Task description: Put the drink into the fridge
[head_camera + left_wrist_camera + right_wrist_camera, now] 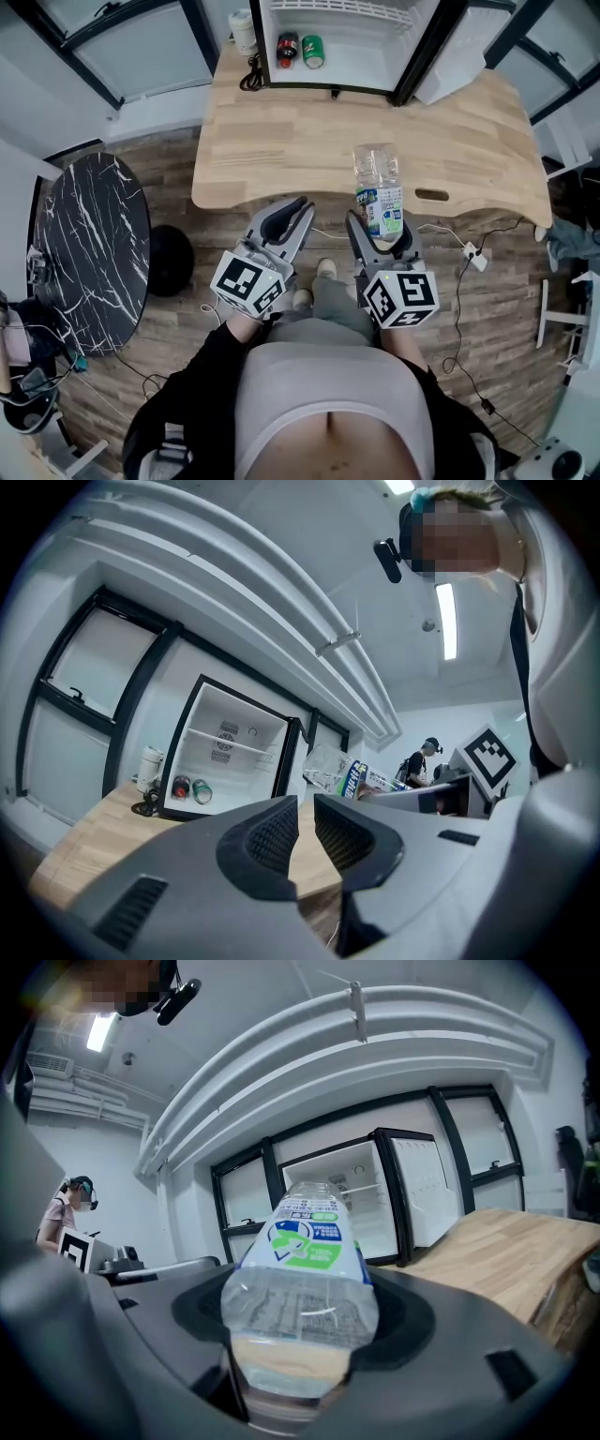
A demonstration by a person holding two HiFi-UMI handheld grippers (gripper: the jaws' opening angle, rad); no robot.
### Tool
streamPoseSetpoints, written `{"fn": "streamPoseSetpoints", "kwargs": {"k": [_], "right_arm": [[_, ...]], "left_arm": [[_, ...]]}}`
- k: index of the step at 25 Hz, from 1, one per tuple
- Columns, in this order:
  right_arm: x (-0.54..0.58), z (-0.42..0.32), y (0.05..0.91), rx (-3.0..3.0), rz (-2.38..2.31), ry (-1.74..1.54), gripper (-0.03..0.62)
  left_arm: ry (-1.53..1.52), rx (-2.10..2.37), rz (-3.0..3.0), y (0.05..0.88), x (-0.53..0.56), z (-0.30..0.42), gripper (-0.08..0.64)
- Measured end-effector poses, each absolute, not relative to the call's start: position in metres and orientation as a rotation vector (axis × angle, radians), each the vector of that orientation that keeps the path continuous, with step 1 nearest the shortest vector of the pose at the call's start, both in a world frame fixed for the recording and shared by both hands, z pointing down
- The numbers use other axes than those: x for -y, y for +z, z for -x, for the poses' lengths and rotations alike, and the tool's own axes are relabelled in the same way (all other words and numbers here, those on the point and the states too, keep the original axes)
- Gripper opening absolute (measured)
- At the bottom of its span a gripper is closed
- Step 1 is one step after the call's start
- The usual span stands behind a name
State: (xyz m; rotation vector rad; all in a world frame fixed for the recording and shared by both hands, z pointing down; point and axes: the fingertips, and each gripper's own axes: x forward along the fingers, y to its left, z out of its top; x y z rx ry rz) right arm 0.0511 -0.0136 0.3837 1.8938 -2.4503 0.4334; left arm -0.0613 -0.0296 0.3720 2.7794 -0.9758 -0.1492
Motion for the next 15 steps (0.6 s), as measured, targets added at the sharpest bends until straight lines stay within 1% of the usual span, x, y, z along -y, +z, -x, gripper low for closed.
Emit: {"fn": "streamPoseSetpoints", "kwargs": {"k": [9,15], "right_arm": [[0.064,-0.080,0.391,2.438,-1.934,0.465,0.342],[0.129,-0.095,0.379,2.474,-1.913,0.404,0.342]], "left_arm": [[-0.143,0.970,-2.773,0.378,0.087,0.042,0.058],[-0.162,0.988,-2.802,0.367,0.147,0.022,0.058]]}}
